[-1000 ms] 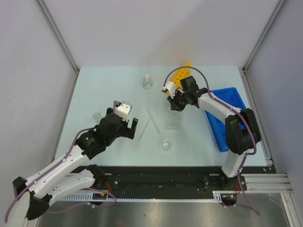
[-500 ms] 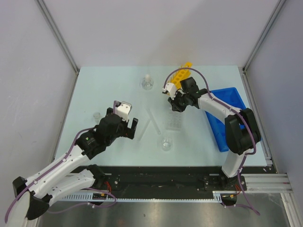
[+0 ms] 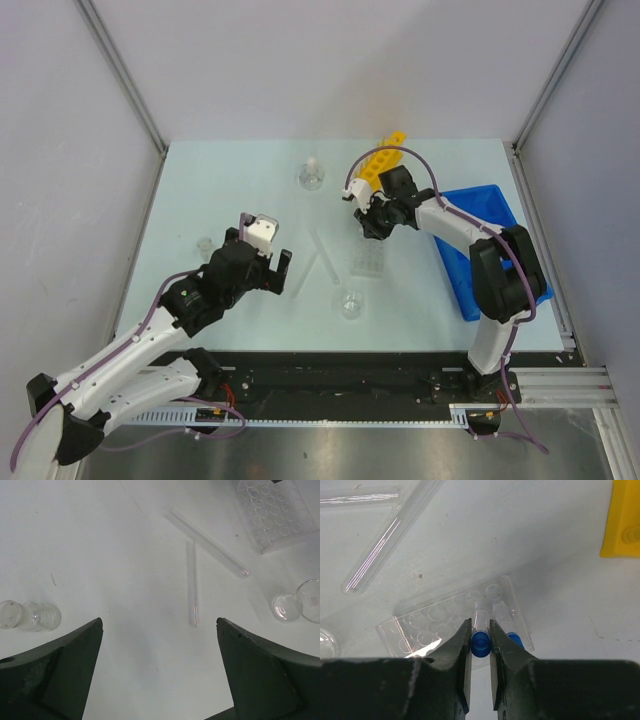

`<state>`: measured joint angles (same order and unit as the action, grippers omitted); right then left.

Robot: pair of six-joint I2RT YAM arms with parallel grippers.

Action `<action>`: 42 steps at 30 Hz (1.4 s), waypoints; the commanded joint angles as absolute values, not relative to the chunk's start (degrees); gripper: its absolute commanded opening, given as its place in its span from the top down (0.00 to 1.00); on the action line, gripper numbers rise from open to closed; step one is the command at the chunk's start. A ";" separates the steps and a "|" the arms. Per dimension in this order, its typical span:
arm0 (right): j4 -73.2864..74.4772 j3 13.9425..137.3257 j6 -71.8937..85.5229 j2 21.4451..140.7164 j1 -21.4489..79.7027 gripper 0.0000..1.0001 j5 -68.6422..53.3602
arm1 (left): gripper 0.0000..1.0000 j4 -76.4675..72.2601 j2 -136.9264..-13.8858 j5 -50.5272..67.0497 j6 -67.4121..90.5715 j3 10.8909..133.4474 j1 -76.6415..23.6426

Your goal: Organize the chemistry lab equipment

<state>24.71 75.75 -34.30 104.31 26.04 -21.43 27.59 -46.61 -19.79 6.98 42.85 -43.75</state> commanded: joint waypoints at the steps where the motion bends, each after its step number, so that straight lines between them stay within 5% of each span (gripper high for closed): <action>1: 23.91 75.32 -33.92 104.33 26.02 0.79 -21.45 | 0.00 26.81 -46.32 -20.04 4.92 42.71 -43.51; 42: 23.74 75.23 -28.83 94.48 23.99 0.71 -27.00 | 0.00 26.81 -46.76 -19.60 5.01 42.71 -43.51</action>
<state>25.06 75.22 -30.98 95.37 23.62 -25.65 27.59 -46.63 -19.75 6.98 42.85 -43.75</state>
